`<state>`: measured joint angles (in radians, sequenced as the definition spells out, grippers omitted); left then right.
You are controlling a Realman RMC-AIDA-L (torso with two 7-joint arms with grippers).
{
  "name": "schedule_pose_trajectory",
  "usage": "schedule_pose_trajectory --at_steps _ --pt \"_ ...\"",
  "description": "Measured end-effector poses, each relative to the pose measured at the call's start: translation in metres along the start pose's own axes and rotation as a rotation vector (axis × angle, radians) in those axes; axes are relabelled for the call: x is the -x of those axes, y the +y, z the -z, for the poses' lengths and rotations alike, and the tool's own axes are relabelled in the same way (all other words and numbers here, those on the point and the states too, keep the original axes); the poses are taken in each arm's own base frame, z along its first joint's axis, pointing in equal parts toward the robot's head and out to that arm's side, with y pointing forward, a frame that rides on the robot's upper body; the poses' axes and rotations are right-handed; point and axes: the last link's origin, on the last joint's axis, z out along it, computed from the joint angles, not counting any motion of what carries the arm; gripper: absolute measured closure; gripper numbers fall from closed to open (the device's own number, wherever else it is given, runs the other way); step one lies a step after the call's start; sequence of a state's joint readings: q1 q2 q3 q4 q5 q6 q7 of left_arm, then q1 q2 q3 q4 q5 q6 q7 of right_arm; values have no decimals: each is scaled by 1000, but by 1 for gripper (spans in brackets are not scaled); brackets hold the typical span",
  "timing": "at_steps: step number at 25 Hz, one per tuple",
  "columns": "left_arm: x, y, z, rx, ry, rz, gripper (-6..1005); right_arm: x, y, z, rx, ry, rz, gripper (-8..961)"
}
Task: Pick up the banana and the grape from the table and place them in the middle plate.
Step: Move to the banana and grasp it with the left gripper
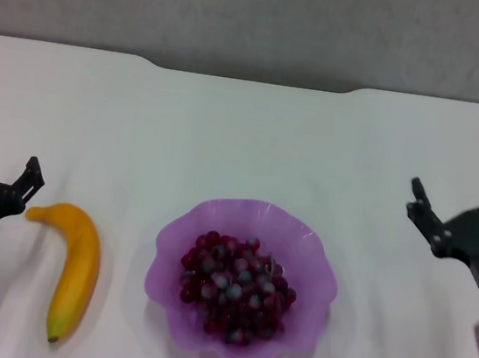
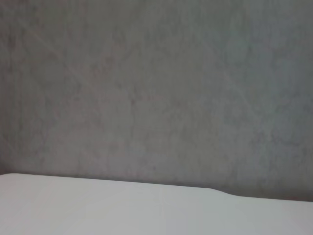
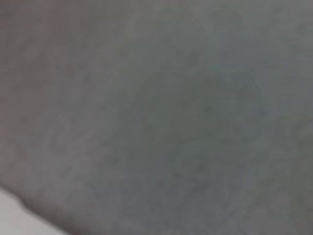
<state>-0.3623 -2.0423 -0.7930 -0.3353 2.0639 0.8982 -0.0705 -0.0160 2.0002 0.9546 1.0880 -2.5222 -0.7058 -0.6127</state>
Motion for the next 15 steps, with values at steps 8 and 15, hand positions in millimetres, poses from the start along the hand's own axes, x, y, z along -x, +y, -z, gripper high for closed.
schedule_pose_trajectory --at_steps 8,15 --pt "-2 2 -2 7 7 2 109 -42 -15 14 -8 -71 -215 61" --pt "-3 5 -3 10 18 -12 108 -72 -31 5 94 4 -390 87"
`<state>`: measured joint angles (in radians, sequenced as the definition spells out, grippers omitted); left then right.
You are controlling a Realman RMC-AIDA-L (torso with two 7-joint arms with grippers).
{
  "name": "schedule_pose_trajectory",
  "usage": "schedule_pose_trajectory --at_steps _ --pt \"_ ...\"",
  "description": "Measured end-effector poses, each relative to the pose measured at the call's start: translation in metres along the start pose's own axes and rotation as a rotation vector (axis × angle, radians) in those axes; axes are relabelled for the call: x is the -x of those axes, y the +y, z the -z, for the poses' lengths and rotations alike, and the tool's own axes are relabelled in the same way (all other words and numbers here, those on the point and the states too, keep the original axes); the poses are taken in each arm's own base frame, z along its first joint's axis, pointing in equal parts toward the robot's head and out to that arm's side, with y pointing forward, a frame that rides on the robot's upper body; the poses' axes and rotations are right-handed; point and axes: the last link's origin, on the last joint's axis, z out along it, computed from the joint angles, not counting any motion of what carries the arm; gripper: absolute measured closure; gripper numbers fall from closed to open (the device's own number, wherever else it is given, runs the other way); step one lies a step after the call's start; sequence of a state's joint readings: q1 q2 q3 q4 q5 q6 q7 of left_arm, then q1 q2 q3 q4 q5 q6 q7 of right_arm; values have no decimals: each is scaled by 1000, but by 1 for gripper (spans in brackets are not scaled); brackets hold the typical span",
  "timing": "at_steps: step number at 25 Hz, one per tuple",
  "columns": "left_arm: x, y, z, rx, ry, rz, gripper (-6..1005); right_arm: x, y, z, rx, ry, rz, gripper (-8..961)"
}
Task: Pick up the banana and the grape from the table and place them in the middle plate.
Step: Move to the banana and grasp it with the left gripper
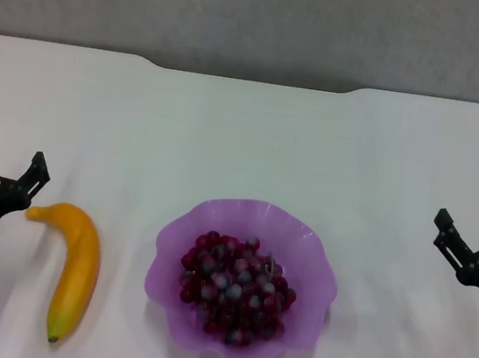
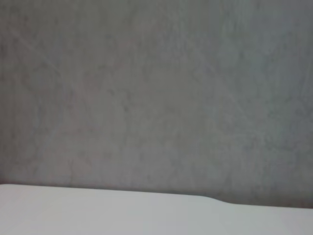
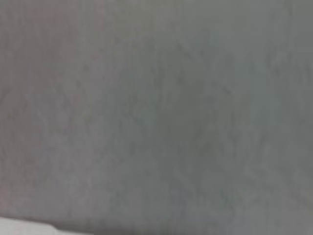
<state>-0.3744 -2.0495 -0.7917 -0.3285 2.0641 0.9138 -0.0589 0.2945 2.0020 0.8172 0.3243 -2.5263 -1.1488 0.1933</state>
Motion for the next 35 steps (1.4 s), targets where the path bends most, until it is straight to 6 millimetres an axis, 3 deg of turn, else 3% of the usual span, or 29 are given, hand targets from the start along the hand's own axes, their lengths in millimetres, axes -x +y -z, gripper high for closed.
schedule_pose_trajectory --at_steps 5,8,13,16,20,27,32,35 --pt "-1 8 -3 26 -3 3 108 -15 -5 -8 -39 121 97 130" --pt "-2 26 -5 89 -11 4 108 -20 -10 -10 -111 167 196 131" --pt "-16 64 -12 164 -40 -3 109 -24 -17 -5 -145 192 196 132" --pt "-31 70 -18 161 -127 -6 109 -23 -16 -7 -144 193 204 132" --pt "-57 70 -24 187 -245 19 108 -22 -14 -9 -134 190 214 132" --pt "-89 46 -28 266 -438 104 109 -23 -8 -13 -101 203 228 131" --pt "-106 30 -28 168 -588 -40 109 -20 -2 -22 -73 203 283 131" --pt "-109 33 -27 108 -668 -102 108 -22 2 -24 -58 222 306 131"
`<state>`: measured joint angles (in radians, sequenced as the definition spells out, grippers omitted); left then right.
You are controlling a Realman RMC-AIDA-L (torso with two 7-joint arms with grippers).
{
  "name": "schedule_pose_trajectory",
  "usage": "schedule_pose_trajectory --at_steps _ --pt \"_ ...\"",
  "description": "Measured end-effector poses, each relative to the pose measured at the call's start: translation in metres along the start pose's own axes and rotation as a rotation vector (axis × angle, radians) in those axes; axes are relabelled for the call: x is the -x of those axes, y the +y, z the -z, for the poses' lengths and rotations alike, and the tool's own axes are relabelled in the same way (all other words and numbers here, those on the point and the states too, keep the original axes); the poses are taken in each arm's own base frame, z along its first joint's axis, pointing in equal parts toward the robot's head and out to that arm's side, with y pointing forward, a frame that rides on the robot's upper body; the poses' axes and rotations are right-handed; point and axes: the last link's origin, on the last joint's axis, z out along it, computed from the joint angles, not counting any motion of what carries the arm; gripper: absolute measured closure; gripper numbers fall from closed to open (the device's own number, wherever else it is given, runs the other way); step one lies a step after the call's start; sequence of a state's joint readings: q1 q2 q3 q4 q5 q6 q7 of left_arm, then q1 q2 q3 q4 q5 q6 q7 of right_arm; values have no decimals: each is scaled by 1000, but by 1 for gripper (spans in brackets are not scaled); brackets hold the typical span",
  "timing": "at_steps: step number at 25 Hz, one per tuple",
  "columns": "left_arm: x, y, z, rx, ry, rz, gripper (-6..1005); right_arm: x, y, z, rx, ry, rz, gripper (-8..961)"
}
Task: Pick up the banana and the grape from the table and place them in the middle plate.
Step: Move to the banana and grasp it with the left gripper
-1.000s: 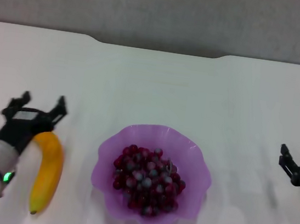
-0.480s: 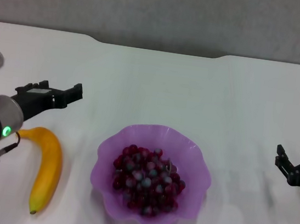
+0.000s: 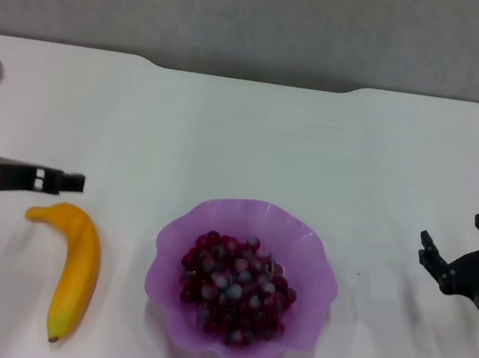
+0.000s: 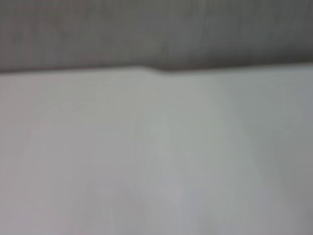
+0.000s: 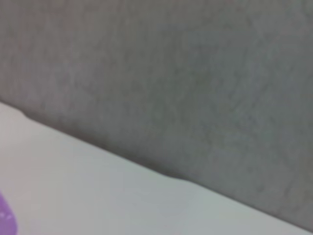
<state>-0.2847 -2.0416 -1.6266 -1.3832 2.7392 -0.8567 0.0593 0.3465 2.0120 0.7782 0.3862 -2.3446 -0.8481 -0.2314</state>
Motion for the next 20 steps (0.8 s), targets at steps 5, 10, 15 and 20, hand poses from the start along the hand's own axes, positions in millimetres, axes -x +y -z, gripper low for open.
schedule_pose_trajectory --at_steps 5,10,15,20 --pt "-5 24 0 -43 -137 -3 108 -4 3 2 5 26 -1 131" --pt "-8 47 6 -29 -202 -16 108 -11 4 2 13 67 12 131" --pt "-5 51 3 -38 -250 -25 109 -14 4 4 12 81 15 131" --pt "7 46 -16 -58 -297 -13 108 -17 3 7 9 89 13 131"
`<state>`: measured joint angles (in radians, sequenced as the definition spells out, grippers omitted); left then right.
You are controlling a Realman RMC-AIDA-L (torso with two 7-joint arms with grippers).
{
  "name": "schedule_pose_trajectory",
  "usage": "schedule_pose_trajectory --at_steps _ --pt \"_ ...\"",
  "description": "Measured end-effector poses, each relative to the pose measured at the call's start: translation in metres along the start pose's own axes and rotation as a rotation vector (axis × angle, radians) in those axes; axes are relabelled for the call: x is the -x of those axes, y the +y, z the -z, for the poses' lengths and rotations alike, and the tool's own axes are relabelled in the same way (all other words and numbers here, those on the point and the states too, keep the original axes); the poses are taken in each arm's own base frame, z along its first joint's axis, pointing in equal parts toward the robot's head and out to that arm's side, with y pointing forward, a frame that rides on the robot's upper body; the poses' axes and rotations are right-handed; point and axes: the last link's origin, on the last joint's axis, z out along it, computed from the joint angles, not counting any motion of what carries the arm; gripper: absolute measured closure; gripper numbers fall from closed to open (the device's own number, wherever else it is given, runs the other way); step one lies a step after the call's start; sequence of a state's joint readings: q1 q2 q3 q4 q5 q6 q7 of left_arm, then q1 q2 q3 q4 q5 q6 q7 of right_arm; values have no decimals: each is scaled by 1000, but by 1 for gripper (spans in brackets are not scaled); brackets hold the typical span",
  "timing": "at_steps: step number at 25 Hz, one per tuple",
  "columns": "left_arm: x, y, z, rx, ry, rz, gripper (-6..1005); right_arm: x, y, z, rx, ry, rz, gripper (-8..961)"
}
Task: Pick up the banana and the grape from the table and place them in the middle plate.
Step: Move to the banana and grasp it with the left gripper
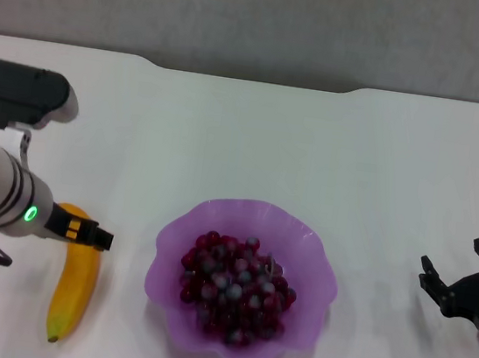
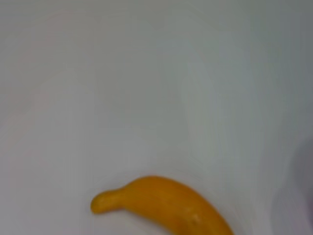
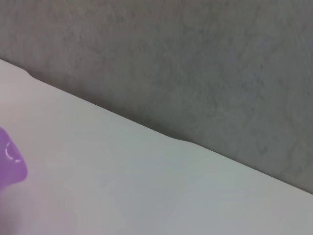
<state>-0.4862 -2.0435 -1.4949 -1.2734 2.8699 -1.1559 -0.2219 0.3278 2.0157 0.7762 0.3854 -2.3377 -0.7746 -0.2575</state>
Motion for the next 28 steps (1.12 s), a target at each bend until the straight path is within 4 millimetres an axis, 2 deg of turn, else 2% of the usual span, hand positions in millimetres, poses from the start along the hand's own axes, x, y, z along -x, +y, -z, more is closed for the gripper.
schedule_pose_trajectory --at_steps 4,16,21,28 --pt "1 -1 -7 -6 -12 13 108 -1 0 1 -1 3 -1 130" --pt "1 2 -10 -5 -10 28 106 -8 -1 6 -8 20 -2 130" --pt "3 7 -23 5 -43 33 107 -8 -1 6 -8 20 -2 132" --pt "3 7 -27 6 -49 34 108 -5 0 4 -5 13 -2 131"
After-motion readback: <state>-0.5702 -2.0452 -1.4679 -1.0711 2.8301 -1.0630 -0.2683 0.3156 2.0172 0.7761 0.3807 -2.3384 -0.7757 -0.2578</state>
